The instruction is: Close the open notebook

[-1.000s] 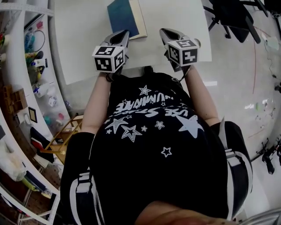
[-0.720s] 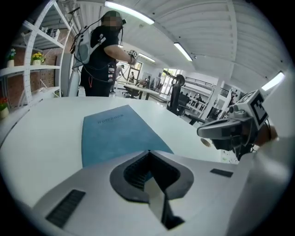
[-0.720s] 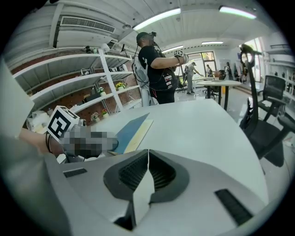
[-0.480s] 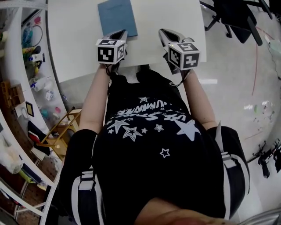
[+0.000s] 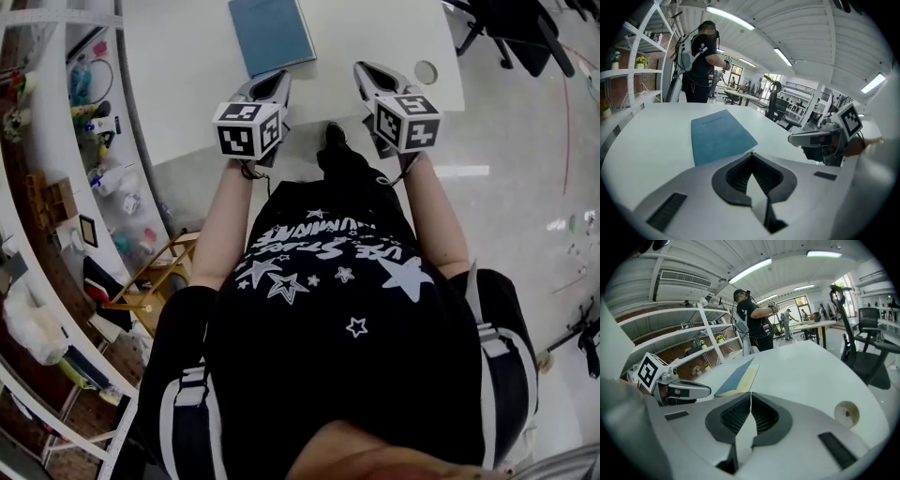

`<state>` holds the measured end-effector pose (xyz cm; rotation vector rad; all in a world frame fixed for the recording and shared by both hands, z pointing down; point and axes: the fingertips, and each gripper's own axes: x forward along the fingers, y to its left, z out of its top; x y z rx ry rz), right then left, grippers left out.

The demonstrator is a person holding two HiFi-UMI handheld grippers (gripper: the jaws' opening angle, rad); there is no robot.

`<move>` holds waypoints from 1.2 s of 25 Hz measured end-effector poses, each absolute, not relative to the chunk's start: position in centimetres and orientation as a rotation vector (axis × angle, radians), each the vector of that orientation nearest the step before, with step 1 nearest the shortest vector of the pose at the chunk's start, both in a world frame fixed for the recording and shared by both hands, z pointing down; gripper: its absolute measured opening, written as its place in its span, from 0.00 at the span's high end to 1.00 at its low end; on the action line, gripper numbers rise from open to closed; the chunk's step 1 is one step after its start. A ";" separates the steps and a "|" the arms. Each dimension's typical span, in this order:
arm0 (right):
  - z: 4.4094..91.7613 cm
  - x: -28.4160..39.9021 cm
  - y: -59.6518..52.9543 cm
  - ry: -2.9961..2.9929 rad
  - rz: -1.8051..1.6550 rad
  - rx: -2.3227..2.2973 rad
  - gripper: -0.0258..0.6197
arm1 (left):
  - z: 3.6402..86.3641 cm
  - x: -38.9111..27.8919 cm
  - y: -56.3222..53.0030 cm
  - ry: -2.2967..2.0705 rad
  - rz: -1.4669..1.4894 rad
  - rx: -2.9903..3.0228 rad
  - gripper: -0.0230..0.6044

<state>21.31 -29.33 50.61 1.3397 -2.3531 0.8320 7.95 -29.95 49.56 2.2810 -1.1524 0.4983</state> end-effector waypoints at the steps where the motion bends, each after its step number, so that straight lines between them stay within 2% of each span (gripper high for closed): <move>1: 50.7 21.0 -28.4 -2.343 0.830 1.346 0.95 | 49.3 7.5 -28.9 -1.148 0.483 2.285 0.94; 8: 49.2 16.8 -22.8 -2.347 0.762 1.392 0.95 | 47.4 0.3 -21.8 -1.212 0.345 2.260 0.94; 13: 47.7 15.1 -18.5 -2.373 0.731 1.442 0.95 | 45.8 -2.6 -17.7 -1.248 0.258 2.289 0.94; 20: 47.9 12.3 -10.6 -2.342 0.669 1.424 0.95 | 44.6 -4.1 -11.8 -1.199 0.183 2.349 0.94; 30: 45.6 13.7 -5.4 -2.384 0.545 1.485 0.95 | 42.4 -3.6 -6.1 -1.183 0.065 2.368 0.94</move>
